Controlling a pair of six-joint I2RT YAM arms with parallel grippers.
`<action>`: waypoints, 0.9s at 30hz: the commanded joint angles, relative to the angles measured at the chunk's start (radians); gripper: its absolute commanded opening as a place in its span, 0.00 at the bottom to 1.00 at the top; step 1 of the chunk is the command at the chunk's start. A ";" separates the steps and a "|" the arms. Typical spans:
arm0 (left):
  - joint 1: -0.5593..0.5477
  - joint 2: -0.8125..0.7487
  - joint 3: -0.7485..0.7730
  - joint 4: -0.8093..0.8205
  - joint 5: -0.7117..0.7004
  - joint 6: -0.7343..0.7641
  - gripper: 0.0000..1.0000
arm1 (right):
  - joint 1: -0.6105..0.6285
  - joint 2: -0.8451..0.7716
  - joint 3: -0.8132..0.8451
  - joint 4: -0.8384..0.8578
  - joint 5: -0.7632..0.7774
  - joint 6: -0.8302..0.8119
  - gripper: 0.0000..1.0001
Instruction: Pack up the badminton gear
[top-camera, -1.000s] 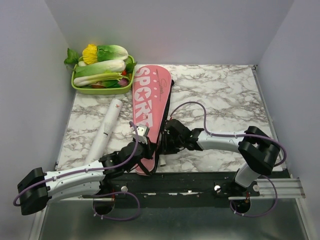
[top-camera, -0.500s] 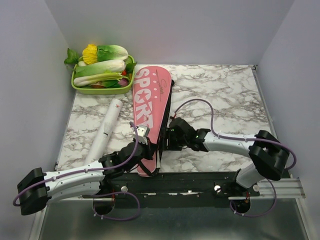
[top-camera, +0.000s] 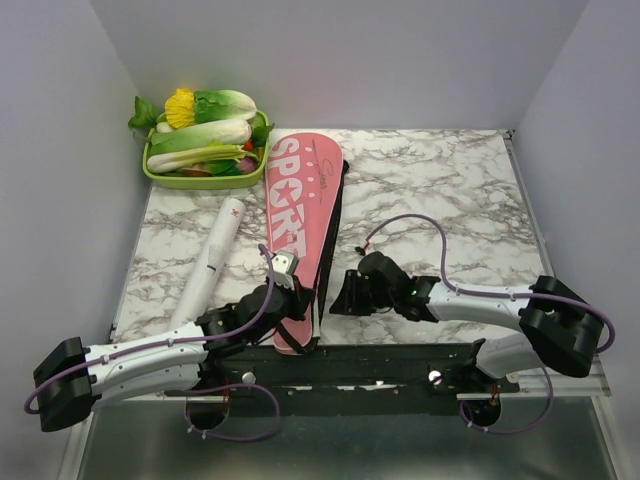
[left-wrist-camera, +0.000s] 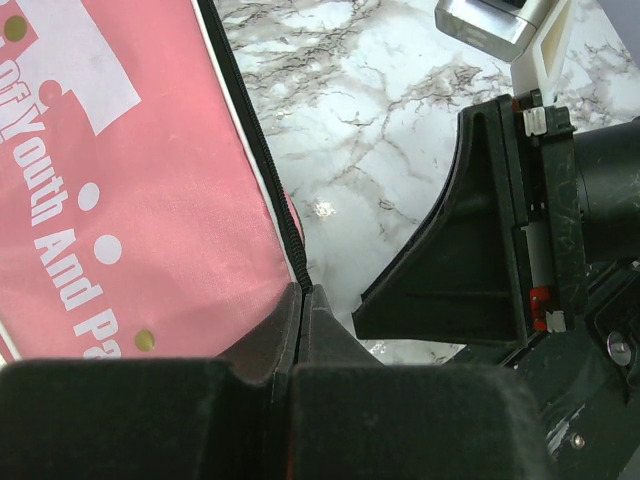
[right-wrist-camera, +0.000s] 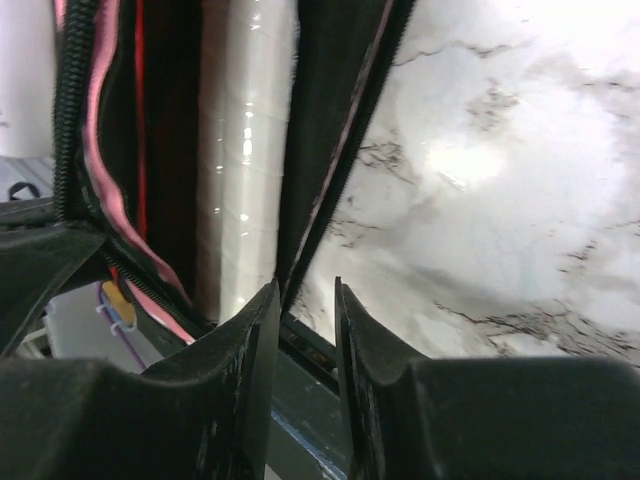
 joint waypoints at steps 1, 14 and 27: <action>-0.009 -0.013 0.017 0.028 0.028 -0.007 0.00 | 0.021 0.007 -0.039 0.202 -0.067 0.033 0.35; -0.009 -0.006 0.021 0.036 0.038 -0.007 0.00 | 0.056 0.210 0.007 0.385 -0.101 0.079 0.34; -0.009 0.017 0.011 0.073 0.071 -0.027 0.00 | 0.093 0.334 0.012 0.638 -0.211 0.113 0.31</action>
